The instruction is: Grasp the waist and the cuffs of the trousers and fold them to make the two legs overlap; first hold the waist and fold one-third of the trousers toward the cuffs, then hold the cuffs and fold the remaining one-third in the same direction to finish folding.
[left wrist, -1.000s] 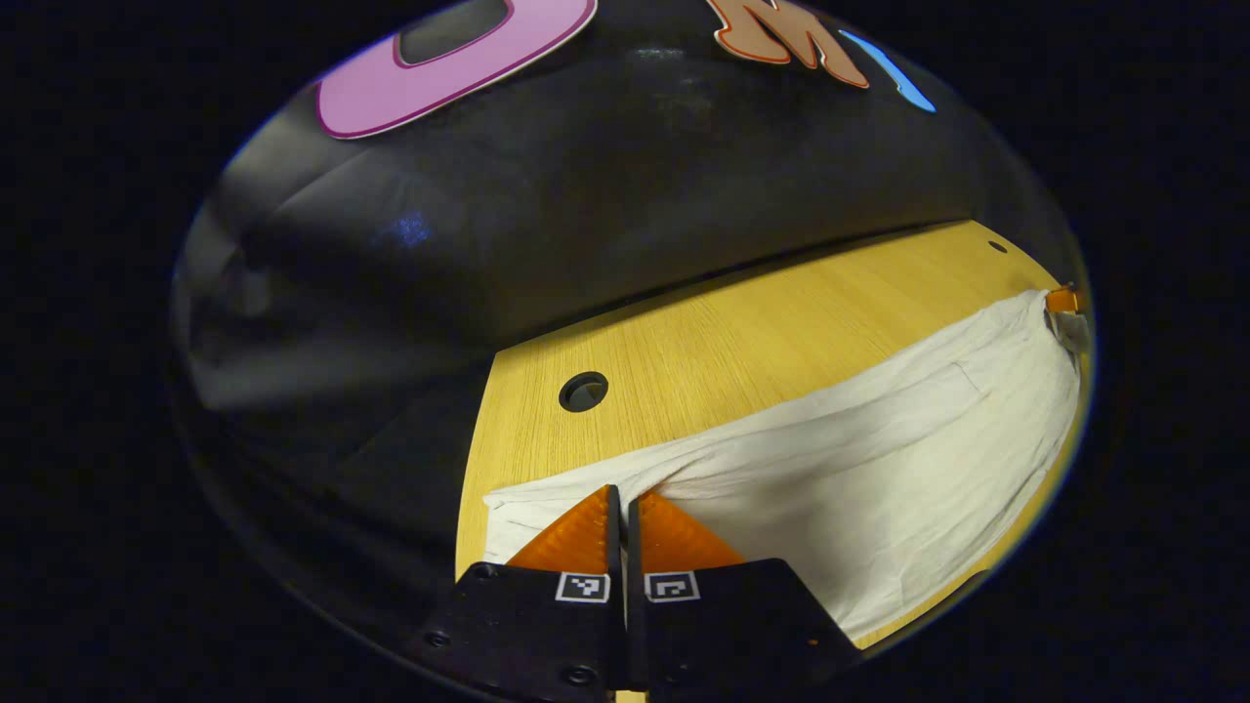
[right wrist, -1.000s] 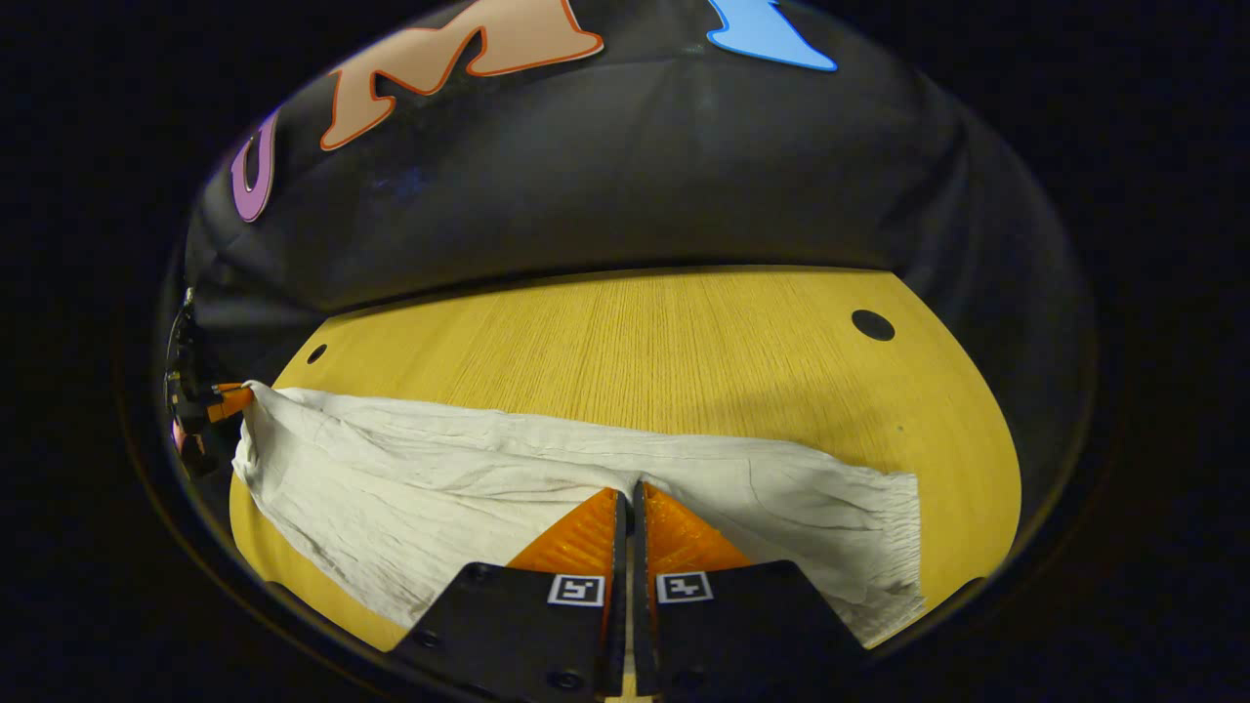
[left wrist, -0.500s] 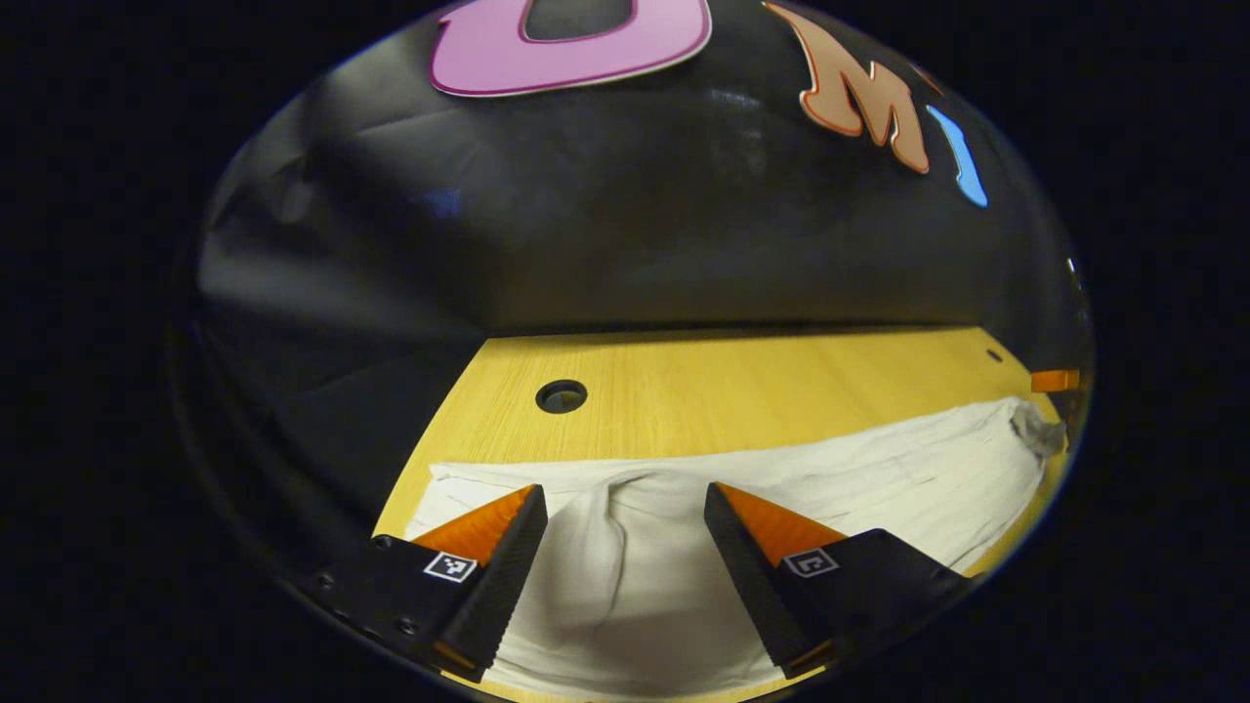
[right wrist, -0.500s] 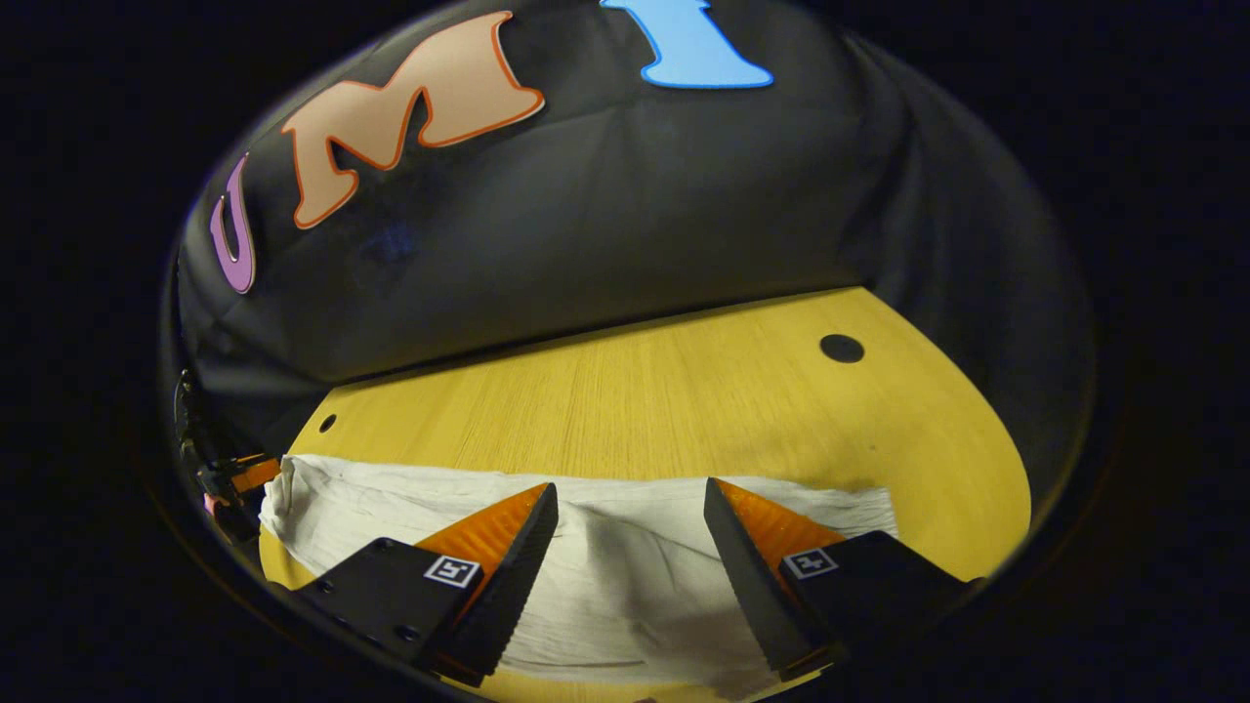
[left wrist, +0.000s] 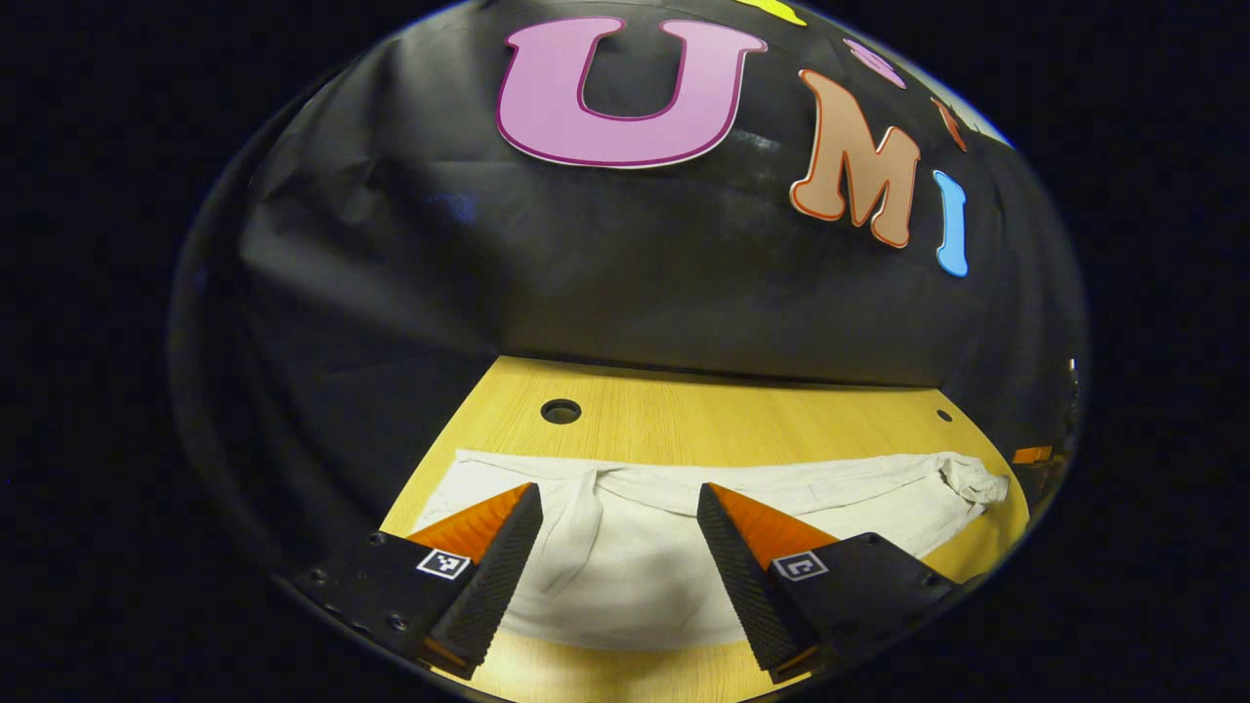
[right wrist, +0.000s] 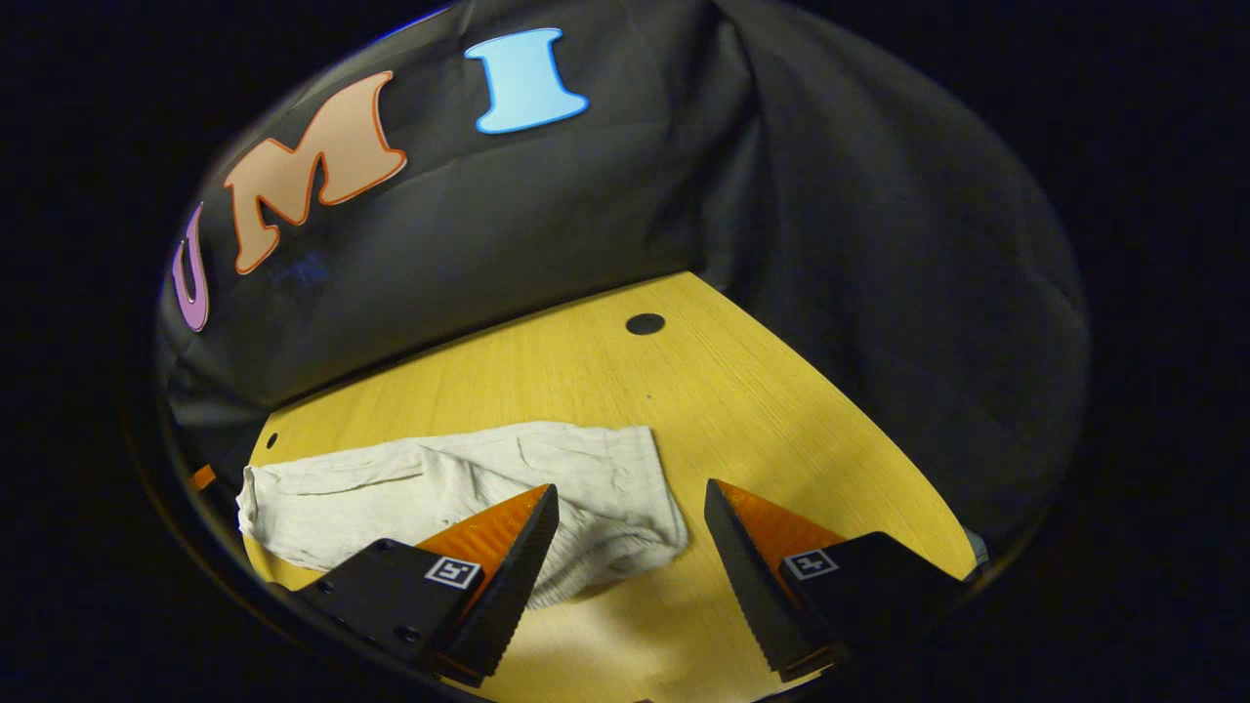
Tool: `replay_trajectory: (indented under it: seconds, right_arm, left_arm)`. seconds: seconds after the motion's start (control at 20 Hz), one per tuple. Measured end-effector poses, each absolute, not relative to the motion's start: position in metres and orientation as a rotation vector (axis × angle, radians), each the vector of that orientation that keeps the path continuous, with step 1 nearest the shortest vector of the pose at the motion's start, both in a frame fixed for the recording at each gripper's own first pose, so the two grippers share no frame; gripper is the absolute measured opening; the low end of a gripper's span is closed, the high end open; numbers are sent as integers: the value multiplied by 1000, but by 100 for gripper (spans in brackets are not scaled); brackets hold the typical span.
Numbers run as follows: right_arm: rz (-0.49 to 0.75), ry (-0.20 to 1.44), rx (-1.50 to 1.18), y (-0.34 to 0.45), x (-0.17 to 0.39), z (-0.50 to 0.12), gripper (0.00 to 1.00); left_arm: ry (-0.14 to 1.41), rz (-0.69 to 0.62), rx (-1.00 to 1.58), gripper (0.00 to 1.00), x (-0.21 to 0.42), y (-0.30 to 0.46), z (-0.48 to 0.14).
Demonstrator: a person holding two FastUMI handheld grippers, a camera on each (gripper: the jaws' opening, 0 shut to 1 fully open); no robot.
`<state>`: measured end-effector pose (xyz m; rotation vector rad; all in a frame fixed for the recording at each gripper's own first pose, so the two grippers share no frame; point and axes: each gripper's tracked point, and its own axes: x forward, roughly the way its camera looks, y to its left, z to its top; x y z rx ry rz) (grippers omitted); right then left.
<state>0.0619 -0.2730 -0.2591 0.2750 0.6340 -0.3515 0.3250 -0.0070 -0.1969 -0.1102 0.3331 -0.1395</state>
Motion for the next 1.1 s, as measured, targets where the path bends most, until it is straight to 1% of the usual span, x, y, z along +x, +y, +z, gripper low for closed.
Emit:
replay_trajectory:
  seconds: [0.05,0.1,0.15,0.35,0.4,0.55,0.6,0.65,0.7,0.75,0.85,0.9,0.95,1.0,1.05,1.1]
  right_arm:
    - [-366,642,286,-279,52,-264,92]
    - [-379,656,288,-283,44,-271,92]
    - [-389,671,278,-288,37,-278,97]
    - [-378,746,258,-289,20,-305,96]
    - [-357,760,264,-282,21,-310,92]
    - [-313,774,271,-268,30,-319,92]
    - [-298,766,293,-262,37,-318,96]
    - [-288,746,318,-258,42,-315,97]
    - [-286,731,342,-257,49,-311,92]
    - [-287,719,369,-257,54,-311,97]
    - [-289,709,431,-257,62,-315,96]
    - [-286,707,454,-257,66,-316,92]
    - [-286,707,469,-258,69,-319,92]
    - [-277,709,486,-257,72,-322,89]
    - [-272,709,507,-255,76,-326,89]
    - [-264,700,528,-255,78,-324,93]
  left_arm:
    - [342,-143,-97,96,325,-8,-198]
    - [352,-143,-82,95,324,-7,-197]
    - [356,-148,-69,96,324,-8,-196]
    - [347,-172,-66,96,320,-9,-194]
    - [342,-176,-65,96,321,-9,-193]
    - [334,-180,-59,96,322,-11,-191]
    - [332,-180,-57,93,322,-11,-191]
    - [335,-178,-52,96,322,-10,-192]
    - [337,-177,-48,95,321,-11,-193]
    - [339,-178,-46,96,320,-11,-192]
    - [341,-182,-46,96,319,-12,-192]
    - [341,-183,-44,96,318,-11,-193]
    - [341,-182,-41,96,318,-11,-192]
    - [341,-182,-39,96,318,-12,-192]
    - [341,-182,-42,96,318,-13,-192]
    - [341,-183,-46,96,317,-14,-192]
